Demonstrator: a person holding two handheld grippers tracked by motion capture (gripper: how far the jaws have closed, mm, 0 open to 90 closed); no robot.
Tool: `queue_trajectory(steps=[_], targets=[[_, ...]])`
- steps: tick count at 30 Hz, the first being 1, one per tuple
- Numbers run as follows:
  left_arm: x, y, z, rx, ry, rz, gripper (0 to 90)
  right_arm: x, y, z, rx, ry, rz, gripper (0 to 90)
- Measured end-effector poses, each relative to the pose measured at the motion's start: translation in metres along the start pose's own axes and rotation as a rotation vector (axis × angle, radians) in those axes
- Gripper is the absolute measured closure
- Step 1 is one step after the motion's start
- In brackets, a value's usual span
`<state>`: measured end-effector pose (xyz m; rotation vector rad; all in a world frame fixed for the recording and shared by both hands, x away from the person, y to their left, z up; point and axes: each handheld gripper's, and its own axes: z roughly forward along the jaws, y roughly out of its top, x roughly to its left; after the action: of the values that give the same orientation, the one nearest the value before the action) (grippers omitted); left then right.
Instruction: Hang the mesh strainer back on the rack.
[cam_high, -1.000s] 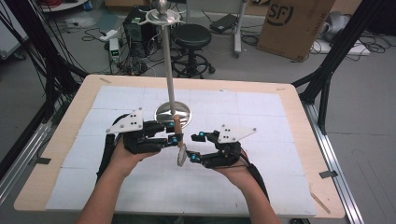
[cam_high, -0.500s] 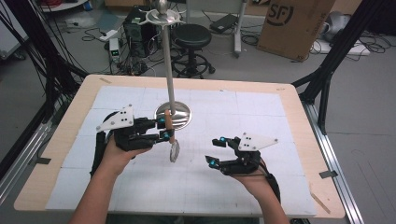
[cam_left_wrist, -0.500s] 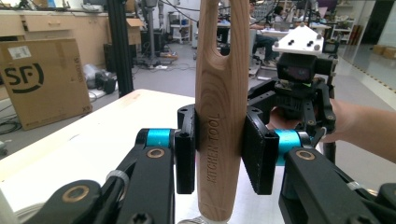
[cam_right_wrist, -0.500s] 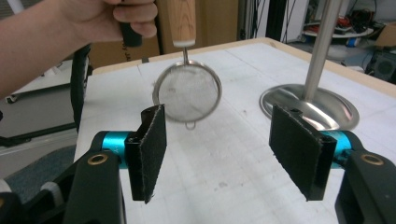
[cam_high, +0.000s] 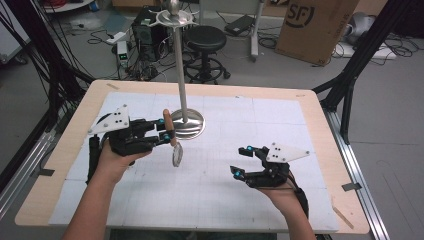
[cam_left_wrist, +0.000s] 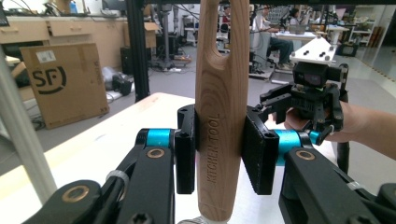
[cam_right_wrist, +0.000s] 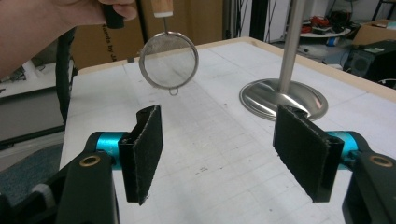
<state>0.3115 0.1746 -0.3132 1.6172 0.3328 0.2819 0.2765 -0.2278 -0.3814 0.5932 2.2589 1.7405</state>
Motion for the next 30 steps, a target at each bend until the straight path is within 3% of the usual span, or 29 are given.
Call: queue_trajectory(steps=[3, 12, 30], targets=[[0.003, 0.005, -0.004, -0.01, 0.014, 0.001, 68.6, -0.003, -0.001, -0.004, -0.015, -0.009, 0.011, 31.7], [0.013, 0.019, -0.012, 0.023, 0.051, 0.009, 68.6, -0.004, -0.004, 0.0, 0.0, 0.0, 0.015, 31.6], [0.051, 0.083, -0.02, 0.069, 0.071, 0.039, 68.5, -0.004, -0.005, 0.005, 0.01, 0.01, 0.016, 31.3]])
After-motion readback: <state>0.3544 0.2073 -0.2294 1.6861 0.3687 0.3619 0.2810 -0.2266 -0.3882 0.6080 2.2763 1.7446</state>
